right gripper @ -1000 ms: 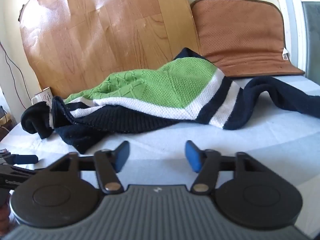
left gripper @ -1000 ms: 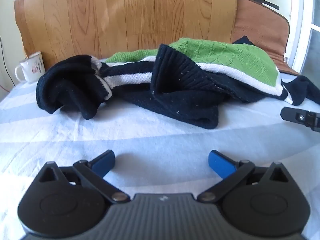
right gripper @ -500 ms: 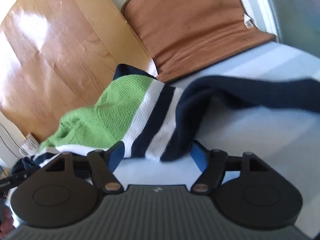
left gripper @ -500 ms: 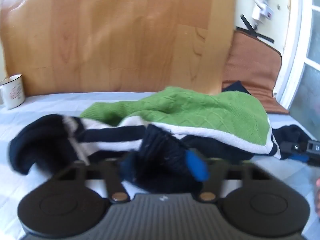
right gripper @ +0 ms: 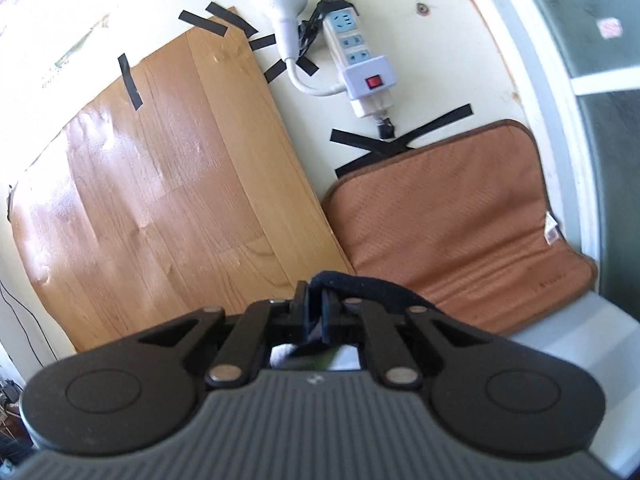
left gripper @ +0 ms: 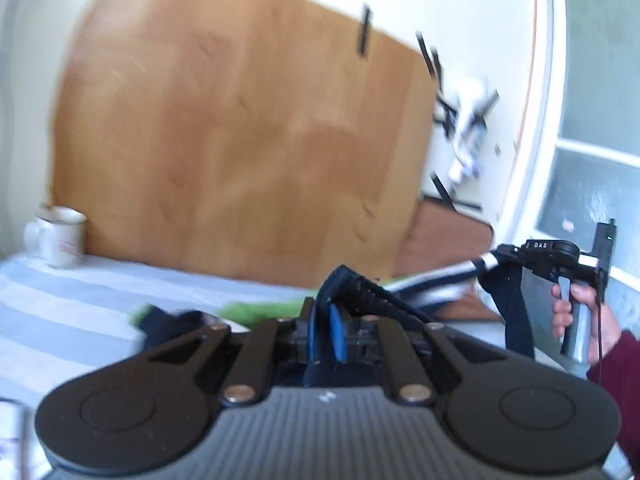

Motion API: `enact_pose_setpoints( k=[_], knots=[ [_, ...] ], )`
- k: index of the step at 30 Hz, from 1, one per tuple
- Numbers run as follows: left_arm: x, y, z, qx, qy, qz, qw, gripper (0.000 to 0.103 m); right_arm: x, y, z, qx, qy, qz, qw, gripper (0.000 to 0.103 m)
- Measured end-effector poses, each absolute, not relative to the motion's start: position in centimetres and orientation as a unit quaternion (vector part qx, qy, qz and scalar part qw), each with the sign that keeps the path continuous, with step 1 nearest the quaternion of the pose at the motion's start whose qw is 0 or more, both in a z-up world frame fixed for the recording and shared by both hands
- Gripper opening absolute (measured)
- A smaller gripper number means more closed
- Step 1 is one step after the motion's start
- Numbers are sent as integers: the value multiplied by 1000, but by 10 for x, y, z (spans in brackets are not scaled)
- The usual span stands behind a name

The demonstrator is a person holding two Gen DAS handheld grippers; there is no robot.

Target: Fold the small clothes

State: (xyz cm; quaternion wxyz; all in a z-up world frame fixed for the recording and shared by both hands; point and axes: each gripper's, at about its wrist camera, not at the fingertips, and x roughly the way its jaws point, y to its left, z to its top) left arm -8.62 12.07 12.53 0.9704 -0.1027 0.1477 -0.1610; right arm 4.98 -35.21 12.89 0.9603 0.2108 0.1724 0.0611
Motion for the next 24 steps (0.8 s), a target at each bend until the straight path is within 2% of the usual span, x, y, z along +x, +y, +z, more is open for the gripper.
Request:
enact_pose_setpoints(
  k=[1,4,5,6,8,12,14,19,20,21,22,24],
  knots=[
    [-95,130,125,-103,146,-154,972,8,65,-343,123,205,200,66,956,13],
    [-112,142,113,-106,160,-139,972,8,79,-322,86,174,293,42,939,33],
    [-113,142,106,-109,175,-138,969,8,74,-318,73,181,311,47,932,34],
    [-114,141,100,-107,187,-137,967,8,63,-316,62,198,318,60,925,34],
    [-117,138,88,-94,199,-133,966,9,37,-315,48,223,321,79,917,44],
    [-127,137,72,-86,201,-148,965,9,-26,-314,37,231,322,103,912,52],
    [-132,136,67,-83,201,-153,964,9,-53,-305,34,236,337,128,903,63],
    [-147,131,61,-71,191,-168,964,9,-85,-261,18,197,382,156,889,63],
    [-151,130,59,-67,187,-171,965,9,-88,-250,17,181,367,144,901,57],
    [-155,129,58,-65,185,-172,965,9,-87,-238,15,161,370,142,904,45],
    [-159,127,58,-64,185,-174,965,9,-82,-230,15,149,376,140,904,16],
    [-165,128,56,-67,188,-174,964,9,-72,-224,23,152,363,143,908,16]
  ],
)
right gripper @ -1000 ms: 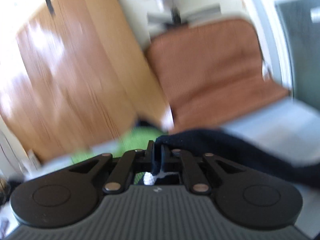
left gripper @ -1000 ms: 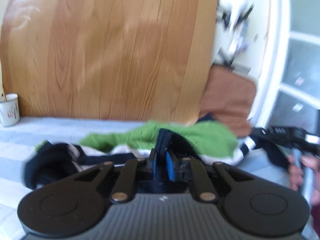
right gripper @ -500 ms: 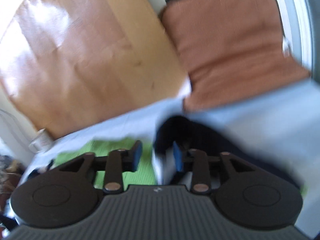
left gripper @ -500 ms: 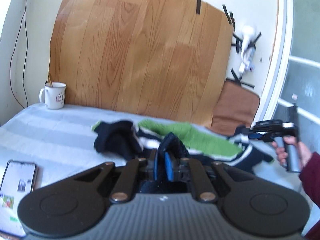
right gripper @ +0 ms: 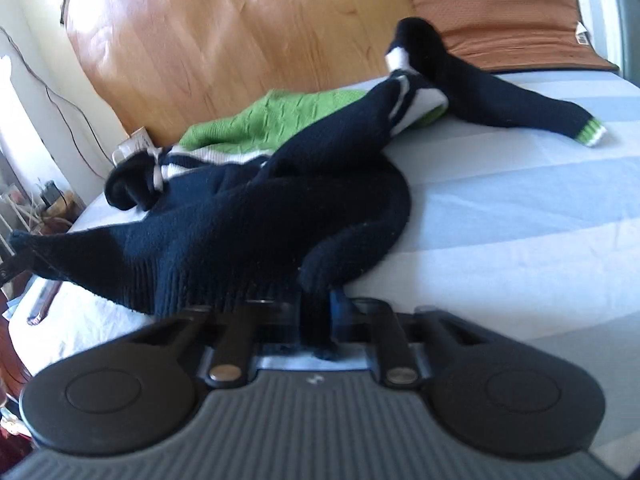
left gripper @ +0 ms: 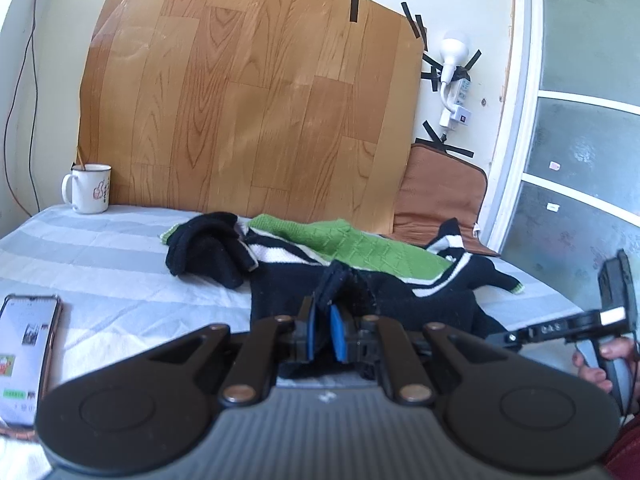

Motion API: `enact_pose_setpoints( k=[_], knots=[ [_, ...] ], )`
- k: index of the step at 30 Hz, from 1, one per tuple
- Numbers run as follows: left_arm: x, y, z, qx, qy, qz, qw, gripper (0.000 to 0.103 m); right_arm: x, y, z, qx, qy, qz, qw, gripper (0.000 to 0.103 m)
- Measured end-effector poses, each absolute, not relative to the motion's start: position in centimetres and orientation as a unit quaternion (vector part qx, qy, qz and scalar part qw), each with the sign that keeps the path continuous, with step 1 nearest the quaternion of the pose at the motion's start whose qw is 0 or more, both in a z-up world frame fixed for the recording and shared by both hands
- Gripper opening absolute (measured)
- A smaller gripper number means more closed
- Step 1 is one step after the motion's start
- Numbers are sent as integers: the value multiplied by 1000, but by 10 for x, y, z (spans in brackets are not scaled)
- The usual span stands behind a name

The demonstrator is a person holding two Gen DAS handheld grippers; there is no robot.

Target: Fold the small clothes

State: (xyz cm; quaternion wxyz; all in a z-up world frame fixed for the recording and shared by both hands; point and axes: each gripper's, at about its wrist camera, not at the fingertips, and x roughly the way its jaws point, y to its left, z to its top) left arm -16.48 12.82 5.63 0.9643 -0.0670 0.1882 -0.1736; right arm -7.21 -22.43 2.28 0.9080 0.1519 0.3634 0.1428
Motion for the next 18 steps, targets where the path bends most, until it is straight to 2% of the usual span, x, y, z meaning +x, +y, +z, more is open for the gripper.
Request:
enact_pose_setpoints(
  k=[5,7,10,13,14,15,18],
  knots=[
    [-189,146,64,-77,173,-180,965,9,-93,-243,80,133,282,126,942,15],
    [-203,152,68,-82,166,-192,964,9,-111,-256,98,132,278,129,943,16],
    [-222,157,68,-76,165,-217,959,9,-128,-268,100,127,323,180,920,16],
    [-226,163,61,-82,207,-227,948,25,-128,-269,89,90,359,163,915,23],
    [-225,168,59,-87,225,-228,943,42,-122,-270,87,85,357,138,920,27],
    [-225,174,58,-92,235,-223,941,49,-114,-273,89,86,350,113,926,27],
    [-225,202,71,-110,223,-192,949,49,-78,-283,98,114,323,92,935,28]
  ],
)
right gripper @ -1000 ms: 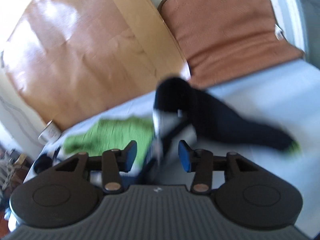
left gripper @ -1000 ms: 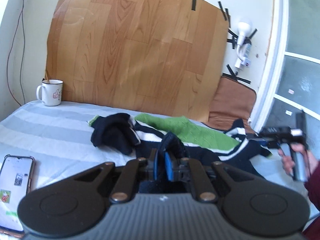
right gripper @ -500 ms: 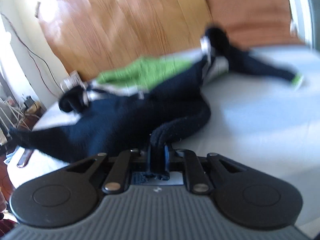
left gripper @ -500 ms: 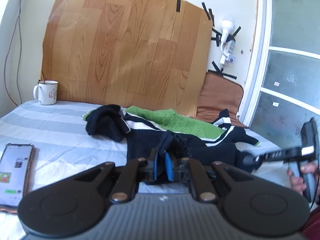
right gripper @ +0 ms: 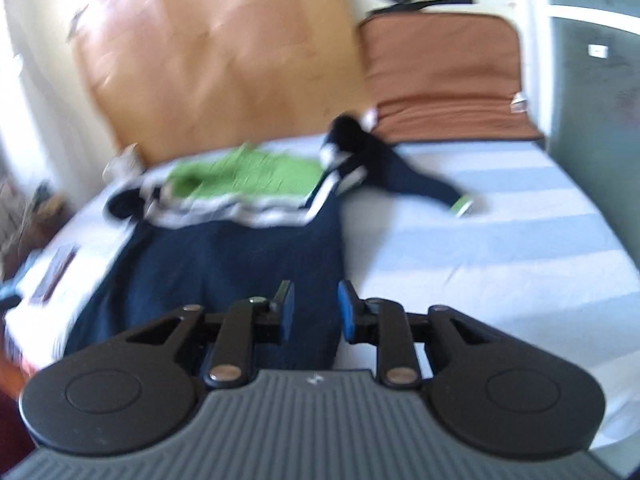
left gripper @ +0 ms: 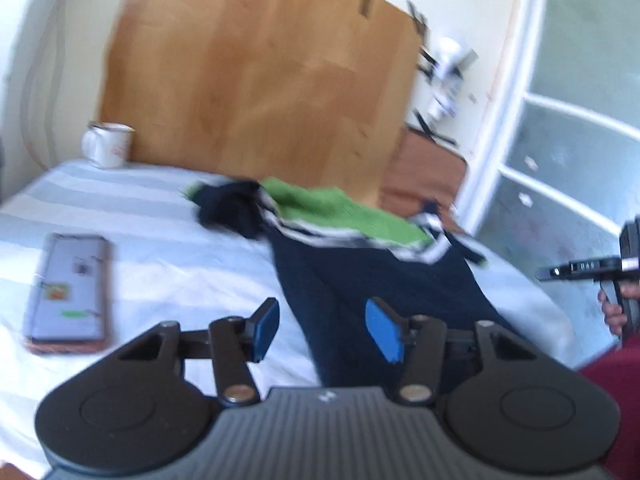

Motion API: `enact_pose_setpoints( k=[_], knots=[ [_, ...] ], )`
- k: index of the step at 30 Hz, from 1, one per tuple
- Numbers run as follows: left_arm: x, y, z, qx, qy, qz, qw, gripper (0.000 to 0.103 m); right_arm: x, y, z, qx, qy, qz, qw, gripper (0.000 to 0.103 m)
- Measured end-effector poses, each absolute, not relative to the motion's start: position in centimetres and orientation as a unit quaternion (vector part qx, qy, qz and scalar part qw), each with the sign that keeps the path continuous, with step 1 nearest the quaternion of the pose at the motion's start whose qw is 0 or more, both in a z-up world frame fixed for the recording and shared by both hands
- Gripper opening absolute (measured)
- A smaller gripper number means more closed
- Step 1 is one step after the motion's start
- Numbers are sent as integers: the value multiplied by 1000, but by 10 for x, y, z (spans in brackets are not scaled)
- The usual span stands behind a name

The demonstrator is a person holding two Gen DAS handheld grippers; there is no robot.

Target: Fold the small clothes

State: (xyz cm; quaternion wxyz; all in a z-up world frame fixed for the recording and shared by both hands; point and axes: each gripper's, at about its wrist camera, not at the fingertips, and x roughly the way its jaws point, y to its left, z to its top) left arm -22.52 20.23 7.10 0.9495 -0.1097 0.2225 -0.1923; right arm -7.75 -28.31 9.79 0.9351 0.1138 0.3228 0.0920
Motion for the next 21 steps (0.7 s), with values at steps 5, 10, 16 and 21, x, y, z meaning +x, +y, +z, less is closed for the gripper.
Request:
enact_pose_setpoints(
  k=[5,10,16,21],
  knots=[
    [-183,217,110,-93,183,-122,971,63,12,-273,100,112,271,110,950,30],
    [-86,188,138,-75,184,-120,973,71,94,-263,69,137,284,149,937,37],
    [64,96,143,32,224,-199,954,78,185,-231,30,67,354,125,924,38],
    [178,58,85,58,349,-176,919,80,230,-208,-16,48,421,174,889,57]
  ],
)
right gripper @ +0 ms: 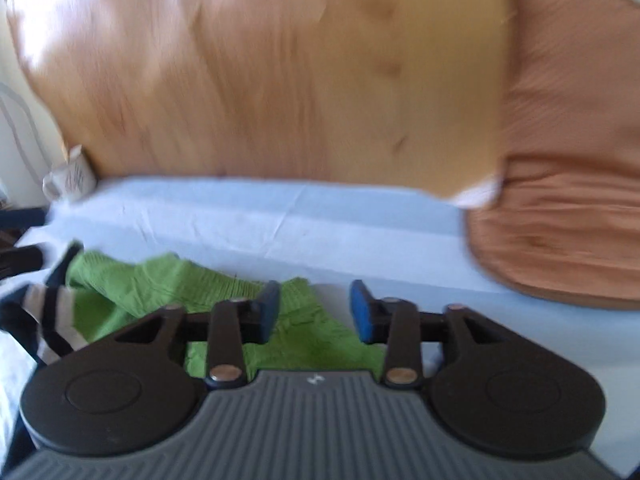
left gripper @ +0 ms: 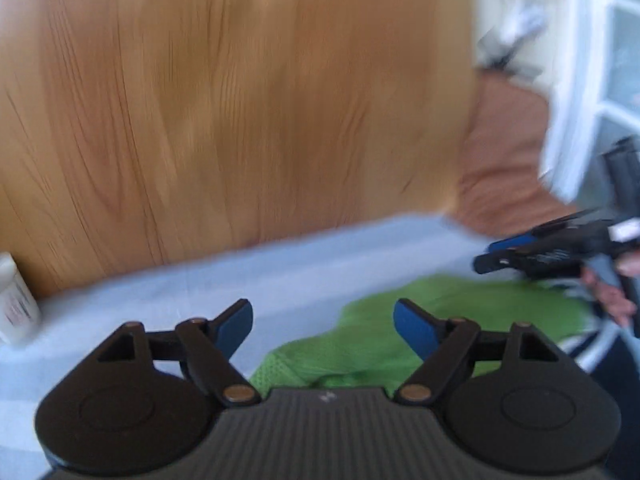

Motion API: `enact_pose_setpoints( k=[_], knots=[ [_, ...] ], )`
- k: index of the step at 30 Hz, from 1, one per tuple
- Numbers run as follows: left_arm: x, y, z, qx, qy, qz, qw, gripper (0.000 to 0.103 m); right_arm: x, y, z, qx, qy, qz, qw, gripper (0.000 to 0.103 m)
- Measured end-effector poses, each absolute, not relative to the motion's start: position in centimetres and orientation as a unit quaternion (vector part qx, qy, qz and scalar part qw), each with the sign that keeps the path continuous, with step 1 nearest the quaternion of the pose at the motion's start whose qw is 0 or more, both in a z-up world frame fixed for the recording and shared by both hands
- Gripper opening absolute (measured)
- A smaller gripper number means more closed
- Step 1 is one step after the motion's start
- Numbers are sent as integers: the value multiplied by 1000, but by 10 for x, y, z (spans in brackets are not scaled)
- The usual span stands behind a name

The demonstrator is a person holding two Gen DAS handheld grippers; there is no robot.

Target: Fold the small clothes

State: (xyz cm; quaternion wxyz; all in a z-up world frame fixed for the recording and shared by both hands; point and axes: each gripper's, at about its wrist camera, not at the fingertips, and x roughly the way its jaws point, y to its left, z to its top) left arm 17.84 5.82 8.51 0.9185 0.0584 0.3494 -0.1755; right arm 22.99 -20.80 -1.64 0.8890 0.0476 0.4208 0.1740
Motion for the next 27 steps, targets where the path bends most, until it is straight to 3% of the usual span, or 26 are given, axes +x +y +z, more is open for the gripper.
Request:
enact_pose_setpoints(
  k=[2,4,6,7,9,15,17,19,21,27],
  knots=[
    [209,66,59,18,413,-167,895,75,232,-205,-33,43,445,191,874,66],
    [223,77,36,-27,464,-183,866,53,223,-200,-37,18,427,208,880,67],
    [216,78,27,-28,462,-198,864,35,210,-197,-32,2,413,227,882,26],
    [207,74,28,-10,450,-203,870,30,203,-196,-28,-5,403,230,886,17],
    [195,64,34,19,432,-196,880,22,190,-192,-13,-37,360,223,905,16],
    [212,39,80,46,311,-139,939,14,214,-210,29,17,240,153,958,16],
    [240,25,68,41,333,-79,939,22,234,-196,9,-18,291,129,948,27],
    [261,21,44,25,395,-44,917,22,245,-186,-8,-55,354,96,929,26],
    [255,24,37,0,404,-36,914,21,224,-204,7,-17,338,111,934,26],
    [191,32,88,-34,304,-66,950,23,106,-318,75,143,264,85,950,29]
  ],
)
